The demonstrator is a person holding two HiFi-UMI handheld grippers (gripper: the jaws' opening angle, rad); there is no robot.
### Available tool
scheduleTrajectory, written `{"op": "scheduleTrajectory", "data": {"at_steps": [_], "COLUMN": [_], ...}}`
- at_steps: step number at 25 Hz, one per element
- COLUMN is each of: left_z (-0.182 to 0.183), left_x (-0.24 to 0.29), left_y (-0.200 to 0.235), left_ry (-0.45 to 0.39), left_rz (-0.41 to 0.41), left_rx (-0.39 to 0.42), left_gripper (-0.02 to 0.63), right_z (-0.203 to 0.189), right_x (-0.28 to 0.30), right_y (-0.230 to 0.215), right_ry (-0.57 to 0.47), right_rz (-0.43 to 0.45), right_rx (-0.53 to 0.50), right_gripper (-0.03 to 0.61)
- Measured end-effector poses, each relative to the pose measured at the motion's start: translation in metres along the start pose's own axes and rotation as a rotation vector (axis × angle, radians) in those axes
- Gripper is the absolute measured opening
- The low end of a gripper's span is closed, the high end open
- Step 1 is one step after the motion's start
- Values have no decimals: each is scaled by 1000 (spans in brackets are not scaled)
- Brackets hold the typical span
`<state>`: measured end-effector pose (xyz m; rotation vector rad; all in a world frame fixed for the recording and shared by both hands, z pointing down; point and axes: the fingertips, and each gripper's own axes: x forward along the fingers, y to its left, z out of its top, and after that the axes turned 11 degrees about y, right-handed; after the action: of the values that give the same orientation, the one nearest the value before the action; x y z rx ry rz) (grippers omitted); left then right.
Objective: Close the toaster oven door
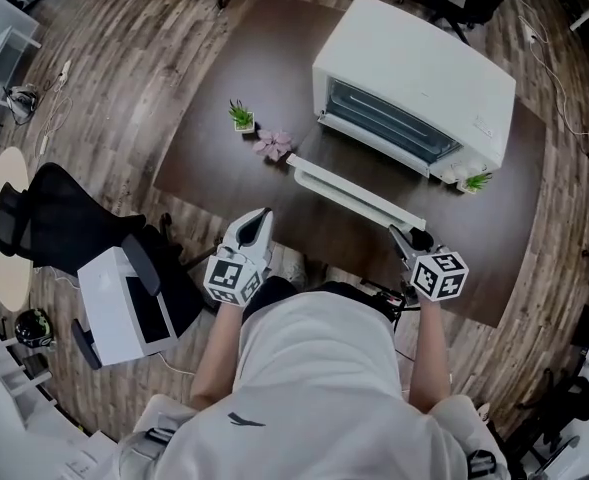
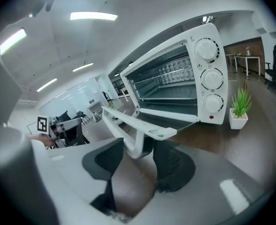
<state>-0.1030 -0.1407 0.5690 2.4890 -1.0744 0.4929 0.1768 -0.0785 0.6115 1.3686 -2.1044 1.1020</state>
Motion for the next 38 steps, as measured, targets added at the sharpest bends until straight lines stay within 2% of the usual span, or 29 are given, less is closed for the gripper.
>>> {"op": "scheduleTrajectory", "data": {"at_steps": [7, 14, 19, 25, 27, 28, 29, 31, 33, 35, 38], "left_z": [7, 7, 18, 43, 51, 56, 61, 73, 82, 86, 93], "left_x": [16, 26, 49, 83, 95, 101, 106, 114, 120, 128, 140], "left_y": [-11, -18, -26, -43, -49, -52, -55, -59, -58, -56, -56], "left_ry": [8, 20, 20, 24, 39, 46, 47, 36, 14, 10, -12], "left_rz": [-40, -75, -150, -237, -288, -314, -338, -379, -424, -476, -577], "left_rx": [13, 0, -36, 9, -14, -31, -50, -113, -233, -406, -706], "left_gripper": [2, 2, 2, 2, 123, 156, 197, 218, 224, 225, 227], "right_z": [38, 61, 68, 76, 79, 80, 81, 84, 91, 99, 109], "right_x": [-18, -27, -28, -31, -32, -33, -33, -35, -37, -38, -40], "right_y": [-1, -5, -7, -9, -8, -8, -9, -9, -11, -14, -19], "right_ry": [17, 11, 23, -1, -4, -6, -8, -17, -43, -62, -81], "right_rz": [91, 140, 152, 163, 170, 173, 175, 180, 187, 197, 212], "right_rx": [65, 117, 131, 144, 147, 149, 151, 158, 177, 191, 207], "right_gripper": [207, 207, 208, 210, 210, 210, 210, 210, 210, 212, 213]}}
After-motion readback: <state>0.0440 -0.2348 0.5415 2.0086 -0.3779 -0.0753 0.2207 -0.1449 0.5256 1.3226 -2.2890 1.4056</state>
